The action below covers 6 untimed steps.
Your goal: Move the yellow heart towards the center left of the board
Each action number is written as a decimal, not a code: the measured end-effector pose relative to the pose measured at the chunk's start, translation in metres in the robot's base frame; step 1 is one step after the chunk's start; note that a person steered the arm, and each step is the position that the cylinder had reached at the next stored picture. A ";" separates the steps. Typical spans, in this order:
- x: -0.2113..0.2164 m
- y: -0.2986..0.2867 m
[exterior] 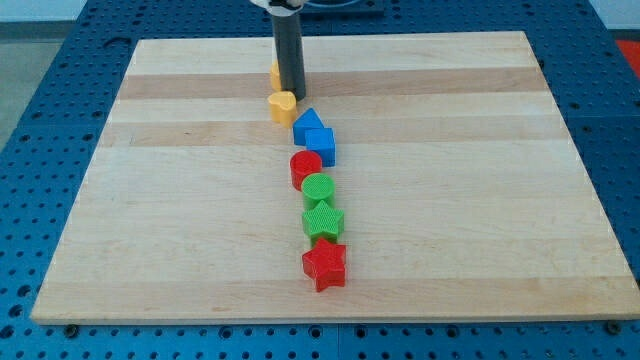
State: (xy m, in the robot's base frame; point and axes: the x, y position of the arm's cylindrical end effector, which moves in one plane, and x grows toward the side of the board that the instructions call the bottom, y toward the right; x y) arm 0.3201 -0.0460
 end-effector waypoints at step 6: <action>0.033 -0.037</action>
